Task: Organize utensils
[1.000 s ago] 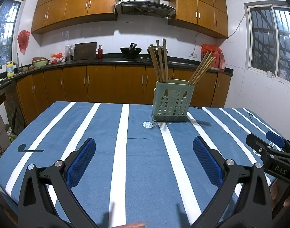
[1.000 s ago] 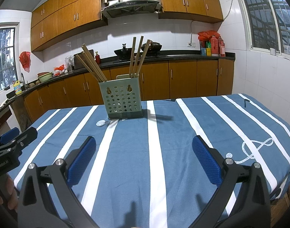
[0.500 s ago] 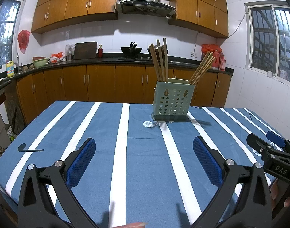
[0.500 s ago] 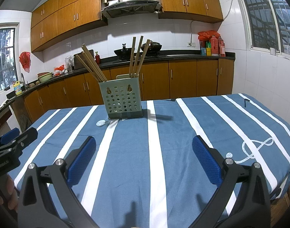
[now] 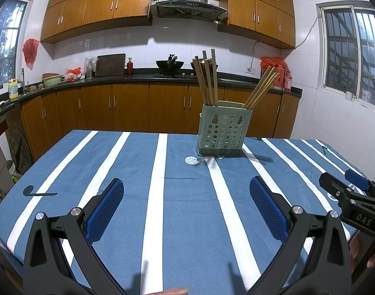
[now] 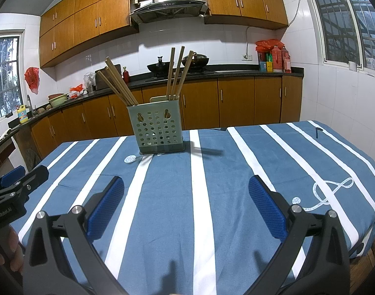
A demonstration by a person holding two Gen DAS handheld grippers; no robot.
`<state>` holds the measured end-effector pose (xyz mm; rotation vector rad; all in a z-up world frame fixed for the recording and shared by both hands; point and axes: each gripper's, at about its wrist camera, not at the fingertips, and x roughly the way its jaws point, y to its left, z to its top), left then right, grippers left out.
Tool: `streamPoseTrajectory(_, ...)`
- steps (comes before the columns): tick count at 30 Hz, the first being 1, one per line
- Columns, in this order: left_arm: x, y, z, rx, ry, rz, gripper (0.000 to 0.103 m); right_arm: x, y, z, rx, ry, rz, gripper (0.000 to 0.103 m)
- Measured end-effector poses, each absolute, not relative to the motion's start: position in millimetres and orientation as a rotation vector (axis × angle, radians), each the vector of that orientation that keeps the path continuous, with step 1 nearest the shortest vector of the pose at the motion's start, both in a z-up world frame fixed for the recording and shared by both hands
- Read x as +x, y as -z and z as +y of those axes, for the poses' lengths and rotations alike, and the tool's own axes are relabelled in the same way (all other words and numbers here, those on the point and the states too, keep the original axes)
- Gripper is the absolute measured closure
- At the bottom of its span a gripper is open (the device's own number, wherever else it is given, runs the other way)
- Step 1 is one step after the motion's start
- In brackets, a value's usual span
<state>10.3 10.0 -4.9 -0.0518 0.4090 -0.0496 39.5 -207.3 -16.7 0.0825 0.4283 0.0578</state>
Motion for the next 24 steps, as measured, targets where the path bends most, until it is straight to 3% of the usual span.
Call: streamPoseTrajectory(24, 10.1, 4.7, 10.6, -0.051, 0.049, 0.41, 0.002, 39.6, 17.0, -207.1, 0.085, -0.057, 0.429, 0.004)
